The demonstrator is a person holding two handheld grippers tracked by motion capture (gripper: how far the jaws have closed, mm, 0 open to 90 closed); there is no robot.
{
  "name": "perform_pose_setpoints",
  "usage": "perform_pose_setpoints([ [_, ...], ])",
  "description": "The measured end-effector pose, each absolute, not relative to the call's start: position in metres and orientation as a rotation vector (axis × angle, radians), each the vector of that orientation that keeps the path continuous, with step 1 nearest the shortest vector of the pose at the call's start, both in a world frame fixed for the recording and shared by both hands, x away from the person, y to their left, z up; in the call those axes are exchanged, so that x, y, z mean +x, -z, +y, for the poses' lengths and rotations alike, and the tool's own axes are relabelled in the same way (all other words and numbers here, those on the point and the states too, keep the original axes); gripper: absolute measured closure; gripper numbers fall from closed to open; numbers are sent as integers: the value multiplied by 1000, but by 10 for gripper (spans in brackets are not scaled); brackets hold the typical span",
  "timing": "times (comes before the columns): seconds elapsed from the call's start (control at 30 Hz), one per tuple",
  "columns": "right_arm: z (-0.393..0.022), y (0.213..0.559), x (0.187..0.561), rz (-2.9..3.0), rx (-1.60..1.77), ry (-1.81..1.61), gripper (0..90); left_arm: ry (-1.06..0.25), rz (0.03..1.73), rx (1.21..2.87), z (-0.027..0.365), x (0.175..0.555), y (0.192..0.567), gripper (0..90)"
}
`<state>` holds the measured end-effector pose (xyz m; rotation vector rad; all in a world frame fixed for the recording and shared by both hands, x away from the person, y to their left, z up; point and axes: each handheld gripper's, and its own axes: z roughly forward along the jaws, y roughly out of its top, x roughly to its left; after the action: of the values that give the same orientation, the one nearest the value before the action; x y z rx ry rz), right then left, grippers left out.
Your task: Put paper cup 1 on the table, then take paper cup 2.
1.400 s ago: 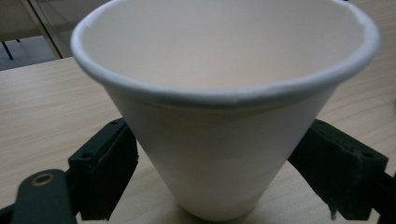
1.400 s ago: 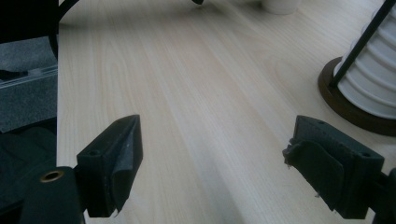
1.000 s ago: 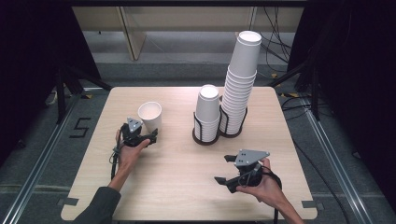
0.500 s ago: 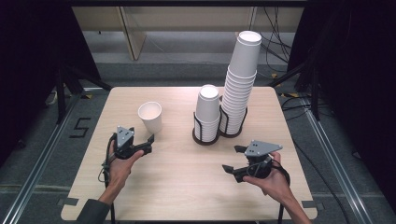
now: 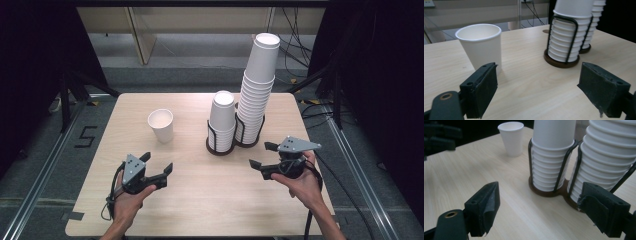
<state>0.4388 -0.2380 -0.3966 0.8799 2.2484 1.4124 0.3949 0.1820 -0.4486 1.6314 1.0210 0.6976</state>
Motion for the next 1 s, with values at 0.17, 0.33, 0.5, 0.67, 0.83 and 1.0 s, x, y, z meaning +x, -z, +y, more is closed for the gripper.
perform_pose_setpoints([
  [0.17,-245,391,444,2224,919,-1409,171,-667,983,1645,172,379,457,145],
  [0.33,-248,388,449,2202,928,-1409,169,-640,971,1657,167,368,462,144],
  [0.5,-250,383,455,2173,972,-1440,162,-620,962,1682,162,360,468,145],
  [0.67,-254,371,469,2114,996,-1491,159,-601,950,1689,158,352,477,145],
  [0.83,-263,354,490,2031,1047,-1560,157,-581,939,1712,156,348,480,144],
  [1.0,-266,331,507,1987,1077,-1540,155,-563,935,1734,154,349,485,145],
])
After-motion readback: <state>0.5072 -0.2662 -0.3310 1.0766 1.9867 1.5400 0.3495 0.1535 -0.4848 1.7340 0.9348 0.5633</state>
